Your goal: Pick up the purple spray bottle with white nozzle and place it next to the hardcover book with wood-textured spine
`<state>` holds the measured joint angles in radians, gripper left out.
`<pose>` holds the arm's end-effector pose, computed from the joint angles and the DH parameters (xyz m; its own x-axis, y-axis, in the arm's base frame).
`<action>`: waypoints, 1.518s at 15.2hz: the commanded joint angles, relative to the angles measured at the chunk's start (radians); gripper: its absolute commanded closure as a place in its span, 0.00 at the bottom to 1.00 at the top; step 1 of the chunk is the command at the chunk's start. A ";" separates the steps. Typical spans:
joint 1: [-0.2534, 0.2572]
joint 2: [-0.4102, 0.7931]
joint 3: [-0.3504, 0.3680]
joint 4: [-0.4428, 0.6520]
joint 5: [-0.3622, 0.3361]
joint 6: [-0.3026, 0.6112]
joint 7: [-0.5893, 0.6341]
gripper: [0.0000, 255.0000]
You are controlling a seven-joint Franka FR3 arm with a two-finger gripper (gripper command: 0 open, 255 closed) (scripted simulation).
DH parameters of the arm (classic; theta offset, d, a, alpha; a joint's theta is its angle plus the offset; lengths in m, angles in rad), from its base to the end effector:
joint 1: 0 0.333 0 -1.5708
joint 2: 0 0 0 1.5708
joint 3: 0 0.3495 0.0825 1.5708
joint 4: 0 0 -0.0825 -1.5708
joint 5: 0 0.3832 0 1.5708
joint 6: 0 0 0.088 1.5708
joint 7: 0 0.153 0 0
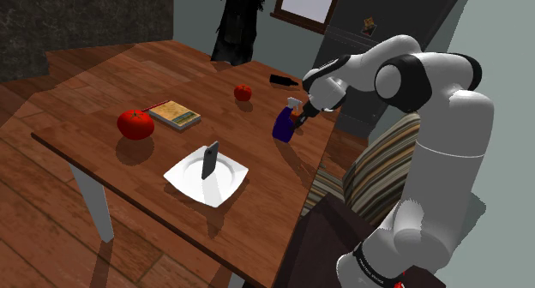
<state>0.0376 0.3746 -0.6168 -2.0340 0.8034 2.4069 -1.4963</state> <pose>0.5412 -0.3079 0.2881 0.8687 0.3440 0.3565 0.3721 -0.9281 -0.0111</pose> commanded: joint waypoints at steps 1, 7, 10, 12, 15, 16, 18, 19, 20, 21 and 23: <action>0.000 0.001 0.001 0.000 0.000 0.000 0.000 1.00; 0.026 -0.056 -0.033 0.007 -0.073 -0.040 0.062 1.00; 0.037 -0.083 -0.048 0.014 -0.109 -0.062 0.092 1.00; 0.044 -0.100 -0.057 0.020 -0.132 -0.077 0.113 1.00; 0.054 -0.125 -0.070 0.031 -0.166 -0.100 0.142 1.00; 0.057 -0.133 -0.074 0.035 -0.177 -0.108 0.152 1.00; 0.062 -0.149 -0.081 0.044 -0.198 -0.125 0.171 1.00; 0.065 -0.156 -0.084 0.049 -0.209 -0.133 0.180 1.00; 0.067 -0.164 -0.087 0.054 -0.219 -0.142 0.189 1.00; 0.069 -0.171 -0.090 0.059 -0.229 -0.150 0.198 1.00; 0.074 -0.185 -0.095 0.070 -0.249 -0.168 0.216 1.00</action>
<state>0.1096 0.1950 -0.7095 -1.9729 0.5646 2.2502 -1.2902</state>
